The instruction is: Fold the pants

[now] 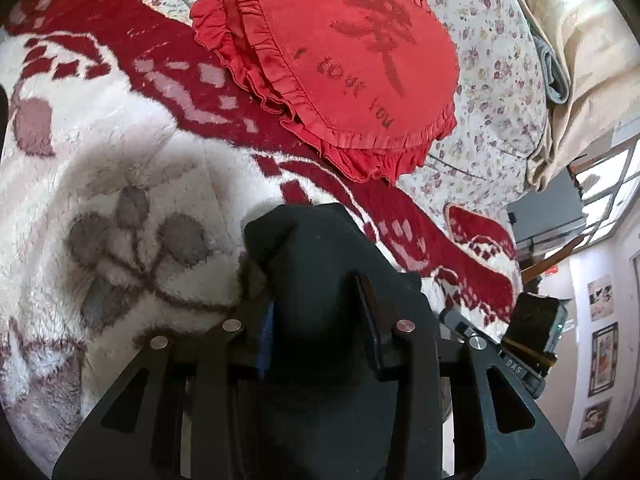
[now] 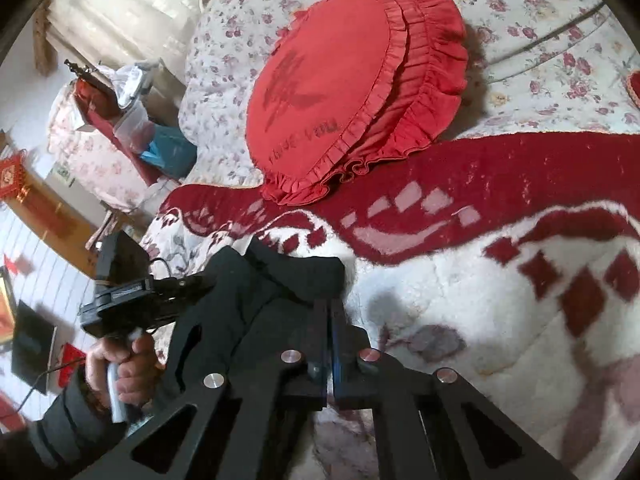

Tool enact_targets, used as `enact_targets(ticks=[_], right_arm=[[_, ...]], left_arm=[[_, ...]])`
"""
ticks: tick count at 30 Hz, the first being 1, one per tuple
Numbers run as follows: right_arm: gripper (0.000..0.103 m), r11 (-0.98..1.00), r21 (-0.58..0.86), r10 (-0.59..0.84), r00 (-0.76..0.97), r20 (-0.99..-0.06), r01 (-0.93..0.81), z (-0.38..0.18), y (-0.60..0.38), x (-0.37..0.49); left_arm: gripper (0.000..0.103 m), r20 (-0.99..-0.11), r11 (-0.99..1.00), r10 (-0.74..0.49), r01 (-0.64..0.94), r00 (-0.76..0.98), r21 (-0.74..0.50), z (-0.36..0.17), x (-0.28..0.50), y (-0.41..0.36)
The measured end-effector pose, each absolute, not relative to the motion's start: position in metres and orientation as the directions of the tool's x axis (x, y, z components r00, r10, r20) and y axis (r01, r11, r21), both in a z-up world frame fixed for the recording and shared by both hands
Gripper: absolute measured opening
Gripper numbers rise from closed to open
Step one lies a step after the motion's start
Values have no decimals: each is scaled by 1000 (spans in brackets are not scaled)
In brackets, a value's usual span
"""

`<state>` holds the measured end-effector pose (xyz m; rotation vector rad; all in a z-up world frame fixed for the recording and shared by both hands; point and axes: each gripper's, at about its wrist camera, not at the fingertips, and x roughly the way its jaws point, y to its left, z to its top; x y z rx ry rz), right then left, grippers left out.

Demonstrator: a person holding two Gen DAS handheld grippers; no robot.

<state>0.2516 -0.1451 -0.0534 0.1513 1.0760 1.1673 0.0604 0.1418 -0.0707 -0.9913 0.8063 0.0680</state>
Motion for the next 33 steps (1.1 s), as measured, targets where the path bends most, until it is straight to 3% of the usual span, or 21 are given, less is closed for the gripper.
enact_targets(ticks=[1, 3, 4, 5, 6, 13, 18, 20, 21, 23, 25, 30, 32, 33], right_arm=[[3, 431, 630, 802, -44, -595, -646, -54, -147, 253], [19, 410, 699, 819, -100, -565, -586, -61, -148, 256], [37, 407, 727, 828, -112, -549, -553, -65, -148, 256], [48, 401, 760, 841, -122, -527, -512, -69, -148, 256], [49, 394, 795, 856, -132, -500, -461, -74, -148, 256], [50, 432, 728, 781, -184, -597, -532, -74, -129, 233], [49, 347, 734, 783, -251, -569, -584, -82, -125, 211], [40, 331, 739, 809, -227, -542, -586, -83, -122, 210], [35, 325, 749, 818, -226, -529, -578, -83, -119, 212], [24, 314, 729, 827, -202, -524, -608, -78, -116, 210], [20, 298, 693, 835, -173, -523, -656, -67, -117, 205], [19, 305, 642, 860, -86, -503, -703, -34, -121, 224], [19, 328, 634, 857, -62, -511, -700, -31, -120, 236], [20, 343, 634, 853, -53, -519, -693, -33, -119, 241]], left_arm=[[35, -617, 548, -313, -393, 722, -738, -74, 57, 145], [38, -586, 491, -340, -392, 736, -778, -82, 51, 150], [43, -568, 447, -359, -398, 741, -801, -89, 48, 154], [44, -558, 424, -368, -400, 744, -813, -91, 47, 155], [45, -547, 406, -374, -398, 748, -822, -93, 45, 156], [56, -514, 409, -438, -346, 737, -844, -93, 41, 151], [67, -485, 434, -481, -282, 731, -856, -91, 42, 147], [62, -526, 493, -472, -284, 707, -823, -84, 46, 138], [41, -553, 526, -455, -290, 698, -799, -80, 47, 134], [33, -575, 573, -426, -282, 699, -769, -71, 47, 130], [31, -568, 599, -408, -259, 715, -757, -61, 49, 126], [31, -518, 601, -400, -210, 756, -771, -44, 79, 127], [36, -542, 607, -391, -235, 743, -760, -48, 95, 131], [43, -570, 609, -379, -267, 729, -747, -55, 103, 132]])
